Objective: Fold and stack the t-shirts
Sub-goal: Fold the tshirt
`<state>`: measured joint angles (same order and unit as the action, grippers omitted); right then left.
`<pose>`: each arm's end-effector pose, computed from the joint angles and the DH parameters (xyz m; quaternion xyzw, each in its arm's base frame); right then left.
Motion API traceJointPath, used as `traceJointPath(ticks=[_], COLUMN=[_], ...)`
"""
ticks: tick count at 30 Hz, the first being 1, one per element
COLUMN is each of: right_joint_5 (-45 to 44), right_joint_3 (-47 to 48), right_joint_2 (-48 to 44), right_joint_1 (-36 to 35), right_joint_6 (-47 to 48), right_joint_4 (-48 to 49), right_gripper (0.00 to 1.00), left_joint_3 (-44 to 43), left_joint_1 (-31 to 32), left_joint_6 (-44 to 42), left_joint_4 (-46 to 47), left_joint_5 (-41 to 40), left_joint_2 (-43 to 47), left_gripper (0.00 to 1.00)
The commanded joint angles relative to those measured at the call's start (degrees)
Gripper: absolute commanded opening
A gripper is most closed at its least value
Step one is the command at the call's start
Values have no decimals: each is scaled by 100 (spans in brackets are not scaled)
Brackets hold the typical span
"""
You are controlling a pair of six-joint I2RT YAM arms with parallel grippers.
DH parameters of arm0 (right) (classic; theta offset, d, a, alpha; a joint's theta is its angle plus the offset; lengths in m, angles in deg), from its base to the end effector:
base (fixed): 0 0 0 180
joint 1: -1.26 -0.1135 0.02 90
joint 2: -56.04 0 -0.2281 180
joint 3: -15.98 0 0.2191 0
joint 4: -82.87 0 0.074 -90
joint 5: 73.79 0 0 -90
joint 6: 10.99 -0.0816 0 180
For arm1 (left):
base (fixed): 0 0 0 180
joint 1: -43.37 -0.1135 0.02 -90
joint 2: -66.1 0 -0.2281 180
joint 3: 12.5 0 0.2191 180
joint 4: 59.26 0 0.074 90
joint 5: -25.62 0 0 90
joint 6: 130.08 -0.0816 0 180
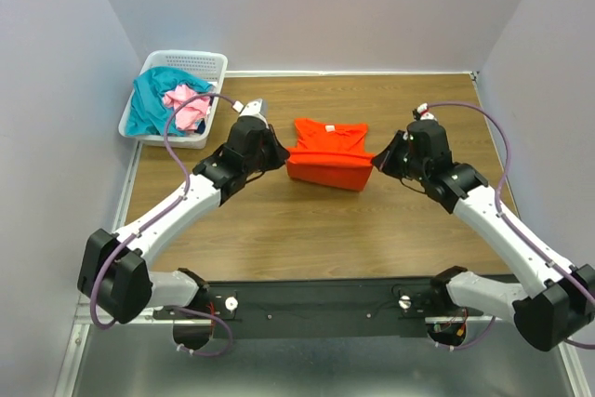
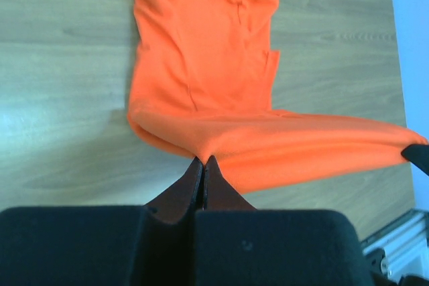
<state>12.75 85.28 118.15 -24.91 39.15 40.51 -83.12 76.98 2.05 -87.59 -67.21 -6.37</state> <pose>0.2335 0.1093 0.2530 0.1196 0.8793 0.2283 0.4005 0.2560 -0.1653 0.2458 -0.0766 0.8632 -0.2891 0.4066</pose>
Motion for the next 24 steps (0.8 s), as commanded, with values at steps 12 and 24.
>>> traceJointPath(ticks=[12,24], right_joint_5=[574,1576], right_joint_3=[978,1155], right_joint_2=[1329,1884], right_joint_1=[912,1141], right_joint_6=[426,558], right_joint_4=[633,870], right_gripper=[1,1], left_joint_3=[-1559,-2149], left_joint_1=[-627,-856], left_joint_6=[-864,-979], left_joint_4=[232,126], left_joint_5=[256,555], left_joint_2=[-1410,-2097], left_gripper=[0,0])
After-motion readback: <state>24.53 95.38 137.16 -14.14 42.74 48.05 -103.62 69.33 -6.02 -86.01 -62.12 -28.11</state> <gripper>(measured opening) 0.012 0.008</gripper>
